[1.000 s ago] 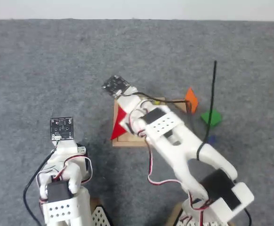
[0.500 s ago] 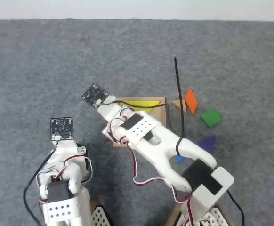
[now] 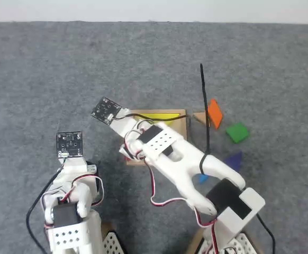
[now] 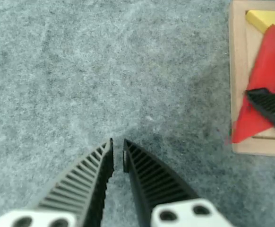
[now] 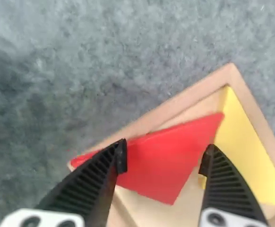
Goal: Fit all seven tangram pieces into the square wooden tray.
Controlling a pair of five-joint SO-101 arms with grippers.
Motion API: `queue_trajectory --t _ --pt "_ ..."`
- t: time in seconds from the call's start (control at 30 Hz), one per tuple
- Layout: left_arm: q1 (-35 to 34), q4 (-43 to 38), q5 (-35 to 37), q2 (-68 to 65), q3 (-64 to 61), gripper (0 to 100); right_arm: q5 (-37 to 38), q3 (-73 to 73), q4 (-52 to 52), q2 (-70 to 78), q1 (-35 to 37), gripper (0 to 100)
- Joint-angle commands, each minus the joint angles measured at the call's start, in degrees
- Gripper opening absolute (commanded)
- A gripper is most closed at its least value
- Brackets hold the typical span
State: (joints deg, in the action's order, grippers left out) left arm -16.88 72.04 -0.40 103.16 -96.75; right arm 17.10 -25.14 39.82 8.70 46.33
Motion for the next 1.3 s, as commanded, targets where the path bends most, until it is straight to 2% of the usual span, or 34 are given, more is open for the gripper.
queue_trajectory --t 0.0,0.27,0.6,0.87,1.27 --pt "0.3 0.2 -0.3 1.1 0.3 4 4.1 1.3 2.3 -0.5 -1.9 26.3" --pt "0.3 0.2 -0.3 1.1 0.3 4 11.7 1.6 4.9 -0.5 -2.3 26.3" --pt "0.3 0.2 -0.3 1.1 0.3 4 16.4 1.6 7.3 -0.5 -2.6 26.3" --pt "0.4 0.2 -0.3 1.1 0.3 4 21.1 1.1 9.6 -0.4 0.2 26.3" --pt "0.4 0.2 -0.3 1.1 0.3 4 25.6 1.4 10.8 -0.4 -6.5 26.3"
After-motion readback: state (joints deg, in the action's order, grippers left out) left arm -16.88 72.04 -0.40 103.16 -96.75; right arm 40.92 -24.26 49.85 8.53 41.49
